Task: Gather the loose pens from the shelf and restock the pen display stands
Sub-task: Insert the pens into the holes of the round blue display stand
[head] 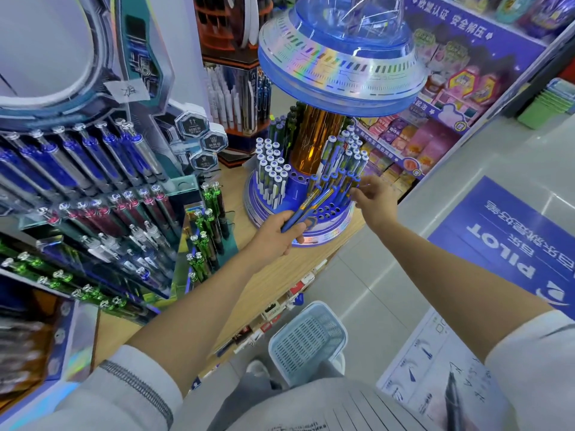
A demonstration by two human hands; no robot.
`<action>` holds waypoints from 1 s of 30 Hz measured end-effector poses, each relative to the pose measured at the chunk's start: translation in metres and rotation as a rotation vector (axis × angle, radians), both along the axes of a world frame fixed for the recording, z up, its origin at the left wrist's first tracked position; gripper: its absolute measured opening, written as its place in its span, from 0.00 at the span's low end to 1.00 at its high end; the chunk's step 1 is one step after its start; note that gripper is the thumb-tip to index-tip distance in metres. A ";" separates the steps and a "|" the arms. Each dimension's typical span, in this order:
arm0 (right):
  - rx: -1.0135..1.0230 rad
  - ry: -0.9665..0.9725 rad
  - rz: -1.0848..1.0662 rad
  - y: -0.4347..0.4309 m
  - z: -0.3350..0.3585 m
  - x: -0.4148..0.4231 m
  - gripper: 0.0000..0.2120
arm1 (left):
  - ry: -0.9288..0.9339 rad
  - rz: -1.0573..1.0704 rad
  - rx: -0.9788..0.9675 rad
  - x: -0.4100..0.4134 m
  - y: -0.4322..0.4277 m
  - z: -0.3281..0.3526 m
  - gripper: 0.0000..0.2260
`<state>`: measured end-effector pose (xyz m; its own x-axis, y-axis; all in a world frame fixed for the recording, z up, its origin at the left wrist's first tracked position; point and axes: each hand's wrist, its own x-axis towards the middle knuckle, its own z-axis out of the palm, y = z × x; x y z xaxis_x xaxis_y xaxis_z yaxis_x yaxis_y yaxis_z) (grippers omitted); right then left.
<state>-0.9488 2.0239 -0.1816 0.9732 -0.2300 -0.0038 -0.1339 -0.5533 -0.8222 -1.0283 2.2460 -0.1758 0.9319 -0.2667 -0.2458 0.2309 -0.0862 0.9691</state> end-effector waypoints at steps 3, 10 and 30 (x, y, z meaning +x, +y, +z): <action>-0.009 -0.009 -0.025 0.003 0.001 -0.005 0.10 | -0.012 -0.001 -0.009 -0.002 0.000 0.002 0.05; 0.292 0.114 0.210 0.008 0.022 -0.038 0.11 | 0.000 -0.018 -0.010 0.002 -0.009 -0.005 0.06; 0.083 -0.051 -0.088 -0.007 0.015 -0.022 0.09 | -0.017 -0.019 -0.002 0.008 -0.009 -0.009 0.08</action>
<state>-0.9709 2.0171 -0.1666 0.9486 -0.3156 0.0227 -0.1360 -0.4714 -0.8714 -1.0206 2.2366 -0.1848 0.9308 -0.2849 -0.2291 0.2123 -0.0890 0.9732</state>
